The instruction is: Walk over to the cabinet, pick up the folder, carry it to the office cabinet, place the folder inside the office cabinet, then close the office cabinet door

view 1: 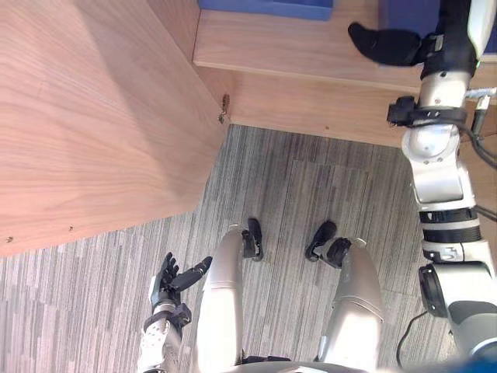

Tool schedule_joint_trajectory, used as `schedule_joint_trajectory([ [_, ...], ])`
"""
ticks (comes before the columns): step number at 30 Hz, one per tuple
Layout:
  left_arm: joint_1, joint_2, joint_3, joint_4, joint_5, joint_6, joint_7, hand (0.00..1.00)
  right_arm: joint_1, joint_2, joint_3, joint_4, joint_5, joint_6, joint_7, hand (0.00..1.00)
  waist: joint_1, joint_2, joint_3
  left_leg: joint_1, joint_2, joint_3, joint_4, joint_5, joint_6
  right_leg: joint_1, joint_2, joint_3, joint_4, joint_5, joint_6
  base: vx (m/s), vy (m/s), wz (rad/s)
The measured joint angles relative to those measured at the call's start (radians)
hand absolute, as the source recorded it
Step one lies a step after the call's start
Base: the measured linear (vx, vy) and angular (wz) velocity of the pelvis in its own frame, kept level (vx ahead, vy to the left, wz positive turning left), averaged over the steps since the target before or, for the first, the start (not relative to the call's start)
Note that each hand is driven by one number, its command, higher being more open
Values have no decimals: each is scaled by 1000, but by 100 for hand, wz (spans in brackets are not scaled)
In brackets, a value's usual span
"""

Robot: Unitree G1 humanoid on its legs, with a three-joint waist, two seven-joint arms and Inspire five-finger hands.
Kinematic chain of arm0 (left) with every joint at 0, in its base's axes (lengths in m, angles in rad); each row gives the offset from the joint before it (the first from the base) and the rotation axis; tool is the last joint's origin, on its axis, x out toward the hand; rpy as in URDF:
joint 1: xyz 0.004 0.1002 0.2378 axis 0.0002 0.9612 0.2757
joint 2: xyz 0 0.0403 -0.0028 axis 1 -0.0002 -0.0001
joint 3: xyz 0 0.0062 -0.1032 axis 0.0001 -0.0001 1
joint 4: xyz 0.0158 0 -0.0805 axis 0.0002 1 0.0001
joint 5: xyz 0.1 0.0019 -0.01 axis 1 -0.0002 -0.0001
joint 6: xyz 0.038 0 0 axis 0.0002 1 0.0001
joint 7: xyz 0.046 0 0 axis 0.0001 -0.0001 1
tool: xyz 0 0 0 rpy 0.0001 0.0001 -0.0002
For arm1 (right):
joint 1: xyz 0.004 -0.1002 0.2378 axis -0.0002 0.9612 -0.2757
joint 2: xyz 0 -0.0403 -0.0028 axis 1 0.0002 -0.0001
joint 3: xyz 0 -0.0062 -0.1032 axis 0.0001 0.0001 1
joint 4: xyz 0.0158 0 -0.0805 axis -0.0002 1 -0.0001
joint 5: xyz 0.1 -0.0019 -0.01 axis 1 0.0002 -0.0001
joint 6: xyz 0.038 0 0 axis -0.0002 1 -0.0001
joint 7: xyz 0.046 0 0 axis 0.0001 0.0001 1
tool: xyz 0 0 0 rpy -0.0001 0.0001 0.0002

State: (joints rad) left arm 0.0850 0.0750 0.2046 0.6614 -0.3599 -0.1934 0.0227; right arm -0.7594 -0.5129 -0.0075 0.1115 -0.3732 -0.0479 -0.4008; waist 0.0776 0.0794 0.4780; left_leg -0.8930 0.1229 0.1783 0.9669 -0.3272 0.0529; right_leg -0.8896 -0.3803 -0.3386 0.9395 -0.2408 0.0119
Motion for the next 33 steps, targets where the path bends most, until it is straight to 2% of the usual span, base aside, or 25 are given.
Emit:
schedule_joint_trajectory([
  [2, 31, -3, 0, -3, 0, 1, 0, 100, 110, 70, 1, 0, -20, 1, 0, 100, -8, -5, 2, 70, 6, 10, -56, 9, -2, 70, 19, -12, -67, 21, -3, 45, 32, -17],
  [7, 78, -7, 0, -3, 11, 7, 11, 100, 351, 168, 40, 1, -40, 6, 12, 100, -22, -14, -1, 234, 11, 35, -196, 35, -17, 226, 64, -27, -217, 65, 6, 131, 11, -17],
  [9, 88, -12, 2, -1, 19, 7, 14, 100, 471, 216, 60, 22, -63, 6, 30, 100, -31, -25, -9, 331, 11, 42, -282, 56, -30, 321, 90, -42, -307, 86, 11, 148, -11, -12],
  [12, 92, -29, 20, 32, 23, 7, 14, 100, 628, 320, 66, 113, -62, 4, 55, 100, -34, -60, -70, 451, 23, 60, -410, 90, -52, 435, 142, -57, -447, 122, 12, 211, -68, -20],
  [14, 89, -51, 58, 79, 49, 8, 16, 100, 767, 413, 64, 202, -56, 1, 80, 100, -39, -91, -139, 549, 28, 65, -532, 130, -77, 535, 188, -76, -578, 151, 13, 201, -105, -6],
  [16, 82, -60, 93, 134, 89, 14, 27, 100, 857, 472, 54, 306, -11, -6, 113, 100, -43, -106, -205, 618, 35, 70, -608, 149, -101, 603, 222, -88, -655, 168, 13, 204, -106, -6],
  [17, 79, -65, 104, 152, 98, 18, 35, 100, 875, 492, 39, 350, 13, -7, 122, 100, -43, -106, -222, 648, 39, 78, -631, 153, -107, 629, 234, -88, -681, 174, 12, 216, -109, -24],
  [19, 54, -94, 136, 242, 143, 32, 64, 100, 912, 559, -62, 549, 113, -9, 131, 100, -45, -91, -296, 751, 47, 110, -727, 176, -129, 728, 280, -81, -802, 213, 17, 202, -95, -34],
  [21, 42, -111, 135, 272, 180, 33, 79, 100, 904, 574, -157, 656, 175, -6, 135, 100, -47, -72, -337, 811, 47, 143, -786, 196, -141, 779, 304, -63, -876, 244, 20, 139, -59, -36],
  [24, 15, -131, 134, 289, 197, 36, 96, 100, 893, 568, -270, 726, 263, -16, 134, 100, -53, -54, -362, 873, 44, 141, -814, 207, -152, 851, 313, -73, -918, 248, 21, 54, -40, 3],
  [25, 14, -145, 134, 290, 197, 40, 98, 100, 893, 561, -313, 771, 308, -14, 136, 100, -52, -50, -387, 904, 43, 141, -831, 209, -154, 883, 321, -75, -938, 248, 21, 36, -42, 6],
  [28, 8, -149, 133, 312, 216, 58, 97, 100, 890, 556, -369, 842, 385, -5, 156, 100, -54, -52, -421, 954, 41, 141, -876, 222, -162, 937, 337, -75, -990, 263, 20, 15, -41, 3],
  [32, 7, -133, 130, 315, 215, 66, 91, 100, 883, 550, -389, 888, 436, -2, 173, 100, -53, -60, -424, 962, 39, 140, -878, 228, -162, 958, 347, -71, -1025, 282, 12, -54, -37, -2],
  [33, 8, -128, 129, 316, 215, 69, 87, 100, 879, 551, -393, 900, 454, -2, 179, 100, -52, -70, -417, 955, 41, 139, -839, 225, -163, 967, 344, -65, -1025, 282, 12, -56, -17, -5],
])
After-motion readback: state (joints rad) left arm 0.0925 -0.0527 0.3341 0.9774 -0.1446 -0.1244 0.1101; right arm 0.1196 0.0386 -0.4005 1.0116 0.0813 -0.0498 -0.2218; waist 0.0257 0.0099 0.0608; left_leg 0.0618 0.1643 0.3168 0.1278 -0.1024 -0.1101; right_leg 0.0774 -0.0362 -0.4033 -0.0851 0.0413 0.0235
